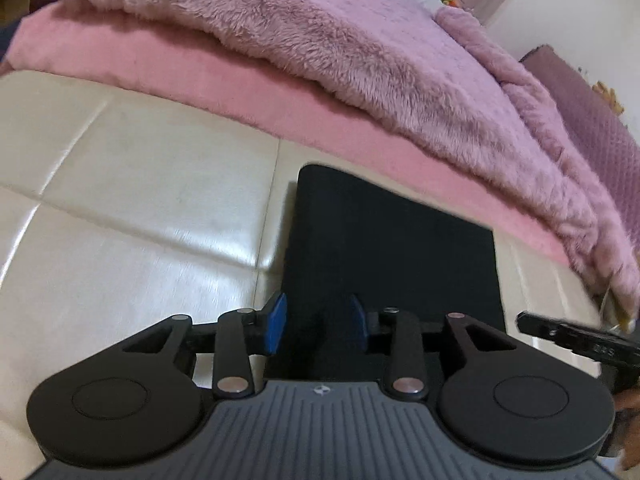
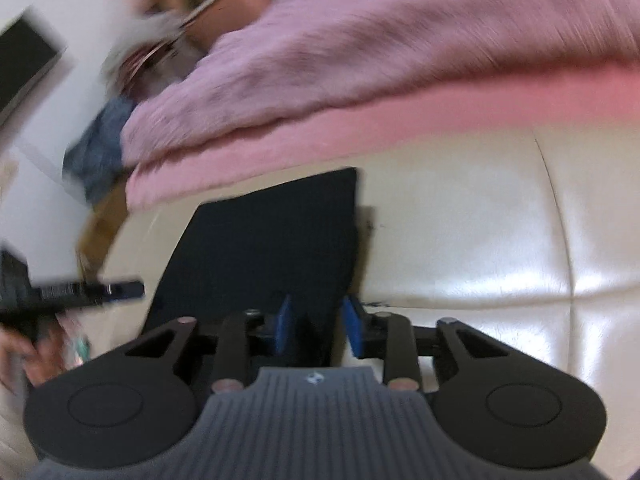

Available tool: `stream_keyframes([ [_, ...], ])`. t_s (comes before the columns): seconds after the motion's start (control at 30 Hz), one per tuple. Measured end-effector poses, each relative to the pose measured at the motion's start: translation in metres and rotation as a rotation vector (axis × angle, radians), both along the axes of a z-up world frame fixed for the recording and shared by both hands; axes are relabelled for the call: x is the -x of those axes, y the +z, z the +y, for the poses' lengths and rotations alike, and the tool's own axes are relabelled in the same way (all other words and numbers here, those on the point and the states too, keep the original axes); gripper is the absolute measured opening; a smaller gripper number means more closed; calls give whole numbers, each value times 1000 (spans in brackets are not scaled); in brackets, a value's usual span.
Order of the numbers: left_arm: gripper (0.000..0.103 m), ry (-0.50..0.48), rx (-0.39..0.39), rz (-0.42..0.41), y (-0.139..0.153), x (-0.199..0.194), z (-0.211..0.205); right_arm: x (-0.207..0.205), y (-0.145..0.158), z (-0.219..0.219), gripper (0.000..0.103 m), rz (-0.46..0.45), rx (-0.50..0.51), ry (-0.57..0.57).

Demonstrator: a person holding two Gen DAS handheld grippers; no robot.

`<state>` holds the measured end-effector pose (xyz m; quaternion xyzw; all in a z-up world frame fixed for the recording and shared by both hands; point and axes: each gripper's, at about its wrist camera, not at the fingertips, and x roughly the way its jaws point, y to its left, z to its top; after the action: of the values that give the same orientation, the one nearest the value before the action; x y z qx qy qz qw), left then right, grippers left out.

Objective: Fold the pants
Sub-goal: 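Open both tools and lift them away from the folded pants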

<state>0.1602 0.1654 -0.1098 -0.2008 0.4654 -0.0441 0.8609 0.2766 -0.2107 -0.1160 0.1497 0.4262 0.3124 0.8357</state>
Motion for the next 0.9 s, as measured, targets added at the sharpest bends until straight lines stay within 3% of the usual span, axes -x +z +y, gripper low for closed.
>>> stream_keyframes([
  [0.07,38,-13,-58,18,-7,8,-10,20,6,15,18,-90,74,47],
  [0.13,36,-15,-104,64,-20,10,-17,32,2,29,15,-125,128,86],
  [0.23,38,-16,-133,94,-34,12,-20,36,-16,42,9,-125,208,94],
  [0.43,41,6,-157,97,-26,14,-23,32,-27,45,7,-101,222,70],
  [0.53,39,26,-184,9,4,28,-30,36,-7,45,15,-137,230,73],
  [0.6,41,37,-212,-67,28,40,-37,45,16,38,26,-194,210,57],
  [0.63,44,37,-244,-110,45,47,-43,50,27,34,38,-220,199,47],
  [0.7,55,51,-301,-189,73,61,-56,66,55,27,47,-290,177,25],
  [0.77,76,86,-355,-267,97,75,-68,84,79,22,66,-358,169,-2],
  [0.83,88,110,-394,-356,119,93,-81,107,102,17,74,-441,161,-37],
  [0.87,94,123,-410,-384,126,100,-87,119,112,15,84,-485,162,-59],
  [0.9,95,133,-427,-411,133,106,-94,131,121,14,82,-524,166,-79],
])
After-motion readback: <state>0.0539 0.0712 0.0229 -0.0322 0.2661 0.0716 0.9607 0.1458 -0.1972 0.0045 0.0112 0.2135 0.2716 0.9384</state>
